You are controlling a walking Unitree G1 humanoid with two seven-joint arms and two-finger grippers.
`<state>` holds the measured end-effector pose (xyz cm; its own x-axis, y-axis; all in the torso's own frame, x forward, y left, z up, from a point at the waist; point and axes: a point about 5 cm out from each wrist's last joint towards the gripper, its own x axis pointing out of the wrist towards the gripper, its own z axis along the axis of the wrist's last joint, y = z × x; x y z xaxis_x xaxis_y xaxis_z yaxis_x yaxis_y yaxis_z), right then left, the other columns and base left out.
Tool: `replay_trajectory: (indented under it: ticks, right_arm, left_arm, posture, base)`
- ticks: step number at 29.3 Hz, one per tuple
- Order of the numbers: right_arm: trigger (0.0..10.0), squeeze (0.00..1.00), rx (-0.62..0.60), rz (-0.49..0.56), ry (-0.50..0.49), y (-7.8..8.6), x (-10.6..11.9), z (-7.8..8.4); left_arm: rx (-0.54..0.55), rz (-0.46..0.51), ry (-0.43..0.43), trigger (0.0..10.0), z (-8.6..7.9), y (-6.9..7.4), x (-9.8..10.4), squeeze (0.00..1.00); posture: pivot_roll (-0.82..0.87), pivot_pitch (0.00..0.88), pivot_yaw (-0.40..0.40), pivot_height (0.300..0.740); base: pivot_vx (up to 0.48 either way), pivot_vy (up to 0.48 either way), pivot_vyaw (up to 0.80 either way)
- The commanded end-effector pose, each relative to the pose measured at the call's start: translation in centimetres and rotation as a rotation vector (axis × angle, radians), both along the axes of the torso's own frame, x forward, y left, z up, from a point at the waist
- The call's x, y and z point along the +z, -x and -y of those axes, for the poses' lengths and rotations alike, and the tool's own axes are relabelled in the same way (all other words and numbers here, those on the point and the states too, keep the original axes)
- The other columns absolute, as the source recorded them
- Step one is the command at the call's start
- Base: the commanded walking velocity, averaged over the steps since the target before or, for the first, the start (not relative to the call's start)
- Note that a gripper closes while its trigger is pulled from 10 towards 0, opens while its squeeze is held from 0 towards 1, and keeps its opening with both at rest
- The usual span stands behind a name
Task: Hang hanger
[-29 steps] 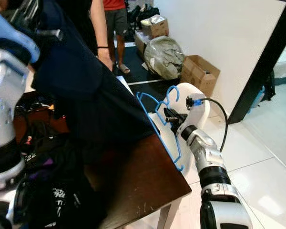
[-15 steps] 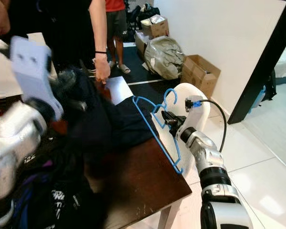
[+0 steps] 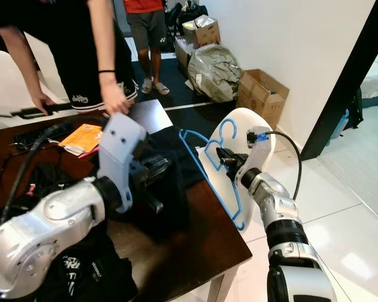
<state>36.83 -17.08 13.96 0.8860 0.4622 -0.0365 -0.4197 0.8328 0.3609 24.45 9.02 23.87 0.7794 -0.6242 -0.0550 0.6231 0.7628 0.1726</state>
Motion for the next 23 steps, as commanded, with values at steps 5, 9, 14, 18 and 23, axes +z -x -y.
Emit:
replay_trajectory:
  ticks: [5,9,14,18,23]
  right_arm:
    - [10.0,0.0,-0.012,-0.018,0.007,0.2,-0.4,0.3]
    - [10.0,0.0,-0.022,-0.022,0.003,0.3,-0.4,0.5]
    - [10.0,0.0,-0.023,-0.025,0.004,0.4,-0.4,0.8]
    - [10.0,0.0,-0.022,-0.032,0.01,0.4,-0.4,0.9]
    - [10.0,0.0,-0.022,-0.038,0.018,0.5,-0.5,1.2]
  left_arm:
    - [-0.062,-0.016,-0.056,10.0,0.3,0.3,-1.1,0.77]
    - [-0.105,-0.017,-0.05,10.0,0.5,0.7,-1.1,1.0]
    - [-0.059,0.066,-0.063,10.0,-0.2,0.4,0.0,1.0]
    - [0.047,0.192,-0.195,10.0,-1.9,-0.3,1.3,1.0]
    - [0.27,0.333,-0.402,10.0,-5.1,-1.1,2.8,1.0]
  posture:
    - [0.11,0.028,-0.045,0.74]
    - [0.11,0.038,-0.043,0.74]
    - [0.1,0.05,-0.049,0.74]
    - [0.1,0.059,-0.056,0.74]
    - [0.1,0.063,-0.06,0.74]
  base:
    - [0.0,0.0,0.0]
    - [0.0,0.0,0.0]
    - [0.0,0.0,0.0]
    - [0.0,0.0,0.0]
    - [0.0,0.0,0.0]
